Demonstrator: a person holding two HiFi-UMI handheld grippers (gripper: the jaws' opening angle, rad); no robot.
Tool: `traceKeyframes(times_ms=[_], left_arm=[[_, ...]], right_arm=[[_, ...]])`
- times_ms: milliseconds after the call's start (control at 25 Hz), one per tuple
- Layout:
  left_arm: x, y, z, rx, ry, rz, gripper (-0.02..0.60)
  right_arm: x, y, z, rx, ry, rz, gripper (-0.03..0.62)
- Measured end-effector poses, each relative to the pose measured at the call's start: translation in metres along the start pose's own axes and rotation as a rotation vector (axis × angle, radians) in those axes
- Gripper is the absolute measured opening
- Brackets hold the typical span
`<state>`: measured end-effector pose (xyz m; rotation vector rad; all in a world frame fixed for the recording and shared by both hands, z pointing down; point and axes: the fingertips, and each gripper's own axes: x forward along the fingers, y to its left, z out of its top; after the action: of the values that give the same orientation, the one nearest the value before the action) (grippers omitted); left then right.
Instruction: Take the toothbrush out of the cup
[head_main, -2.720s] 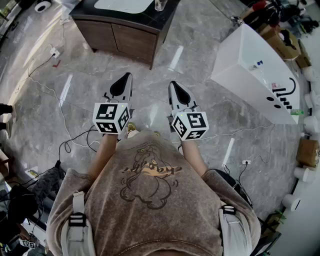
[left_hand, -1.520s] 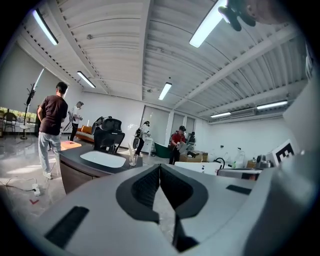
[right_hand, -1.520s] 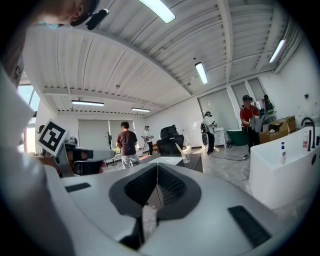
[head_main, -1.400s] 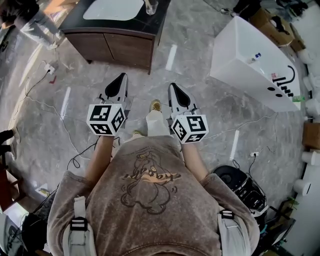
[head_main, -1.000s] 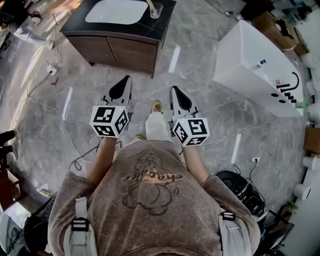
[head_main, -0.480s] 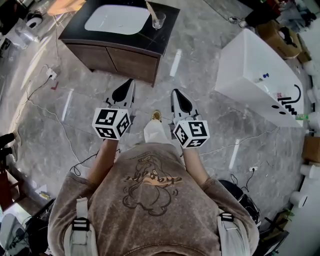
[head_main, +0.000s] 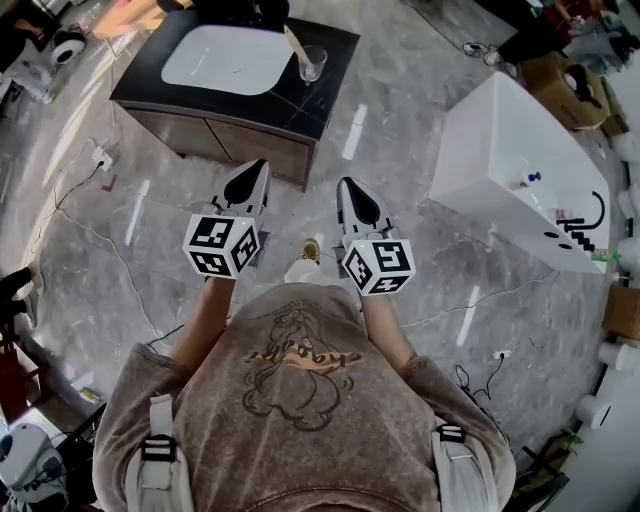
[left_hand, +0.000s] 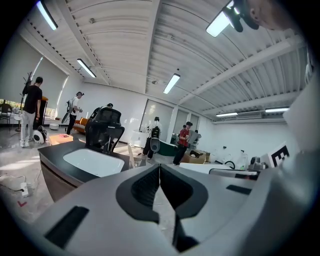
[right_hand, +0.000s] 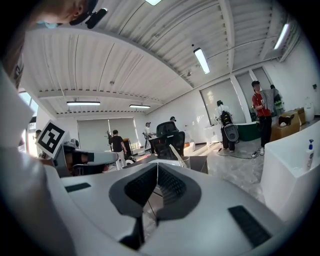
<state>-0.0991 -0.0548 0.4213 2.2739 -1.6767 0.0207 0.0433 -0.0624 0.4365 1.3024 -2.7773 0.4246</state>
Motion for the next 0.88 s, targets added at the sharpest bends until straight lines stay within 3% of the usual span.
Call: traceKeyframes(times_ms=[320,520,880], left_arm=[[0.049,0.003,0.017,-0.015,-0.001,0.021,0.017],[0.069,0.006,0.029,-0.066,-0.037,0.015,0.017],[0.098,0.026,0.043,-0.037,-0.046,0.04,0.017]], right_arm=[[0.033,-0.046,0.023,0.004,-0.001,0.015,0.018],[0.051,-0.062,0.029,-0.008,0.01,0.046,0.018],[0.082,-0.078,0.038,-0.019,0.021,0.06,0.018]])
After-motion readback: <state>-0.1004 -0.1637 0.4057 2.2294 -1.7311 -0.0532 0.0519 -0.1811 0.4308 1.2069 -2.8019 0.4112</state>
